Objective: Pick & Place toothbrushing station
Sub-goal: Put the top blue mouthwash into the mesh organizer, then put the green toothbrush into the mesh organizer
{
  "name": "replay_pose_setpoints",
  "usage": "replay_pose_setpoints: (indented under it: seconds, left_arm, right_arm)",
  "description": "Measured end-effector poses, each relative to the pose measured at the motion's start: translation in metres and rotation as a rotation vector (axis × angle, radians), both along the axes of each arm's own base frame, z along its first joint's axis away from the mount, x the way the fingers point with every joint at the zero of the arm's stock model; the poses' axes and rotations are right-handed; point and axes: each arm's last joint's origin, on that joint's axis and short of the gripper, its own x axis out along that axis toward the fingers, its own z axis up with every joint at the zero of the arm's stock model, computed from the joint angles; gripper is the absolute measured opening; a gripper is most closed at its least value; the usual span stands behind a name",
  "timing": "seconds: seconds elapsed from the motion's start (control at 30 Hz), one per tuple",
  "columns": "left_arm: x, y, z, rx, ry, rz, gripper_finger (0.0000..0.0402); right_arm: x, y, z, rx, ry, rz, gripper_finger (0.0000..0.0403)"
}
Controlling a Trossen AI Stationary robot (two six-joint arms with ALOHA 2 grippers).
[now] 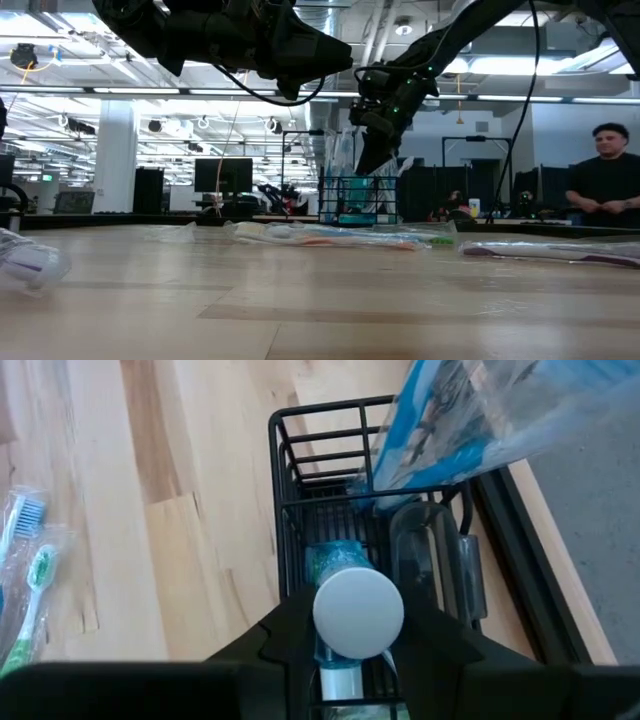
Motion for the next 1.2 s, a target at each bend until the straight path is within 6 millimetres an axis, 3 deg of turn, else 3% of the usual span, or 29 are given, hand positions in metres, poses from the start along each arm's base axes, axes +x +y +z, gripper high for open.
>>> replay_pose_setpoints:
  seconds: [0.23, 0.7, 1.2]
  left_arm:
    - [0.0, 0.0, 0.0, 0.0, 0.0, 0.0, 0.0099]
    - [0.0, 0.0, 0.0, 0.0, 0.0, 0.0, 0.0099]
    - [0.0, 0.0, 0.0, 0.0, 0.001, 0.0, 0.0099]
  right_arm:
    - [0.0, 0.001, 0.0, 0.006, 0.005, 0.002, 0.0117]
    - [0.0, 0.001, 0.004, 0.021, 0.014, -0.008, 0.021]
    - [0.006, 0.008, 0.032, 0.072, 0.037, 0.014, 0.0195]
